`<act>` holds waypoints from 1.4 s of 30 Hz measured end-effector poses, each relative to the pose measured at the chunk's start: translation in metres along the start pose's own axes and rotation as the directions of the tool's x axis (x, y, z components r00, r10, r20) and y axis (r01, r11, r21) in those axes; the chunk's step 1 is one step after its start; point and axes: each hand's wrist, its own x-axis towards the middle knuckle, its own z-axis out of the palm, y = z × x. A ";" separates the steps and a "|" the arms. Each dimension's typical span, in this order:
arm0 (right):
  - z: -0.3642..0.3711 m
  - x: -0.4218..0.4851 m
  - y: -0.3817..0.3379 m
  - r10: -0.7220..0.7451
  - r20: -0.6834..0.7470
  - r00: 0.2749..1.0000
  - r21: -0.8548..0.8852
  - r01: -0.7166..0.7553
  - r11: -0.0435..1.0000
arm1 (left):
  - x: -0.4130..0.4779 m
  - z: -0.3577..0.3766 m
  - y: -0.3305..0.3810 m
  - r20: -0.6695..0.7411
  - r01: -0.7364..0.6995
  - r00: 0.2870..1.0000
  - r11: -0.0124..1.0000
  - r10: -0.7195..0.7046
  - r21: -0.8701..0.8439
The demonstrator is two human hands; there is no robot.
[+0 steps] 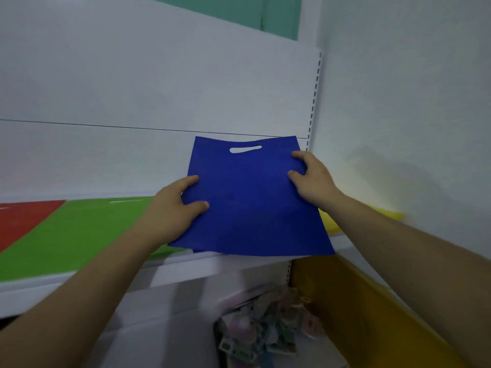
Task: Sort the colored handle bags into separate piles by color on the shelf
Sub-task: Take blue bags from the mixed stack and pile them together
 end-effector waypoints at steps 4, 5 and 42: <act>0.026 0.017 0.008 -0.034 0.127 0.991 -0.051 0.040 0.998 | 0.002 -0.004 -0.010 0.044 0.074 0.996 0.992 -0.079 0.099; 0.031 0.021 0.012 -0.042 0.159 0.986 -0.082 0.056 0.995 | 0.003 -0.002 -0.011 0.061 0.093 0.993 0.989 -0.101 0.114; 0.071 0.068 0.067 0.190 0.724 0.663 -0.510 0.329 0.795 | 0.003 0.035 -0.011 0.357 0.016 0.887 0.794 -0.291 0.607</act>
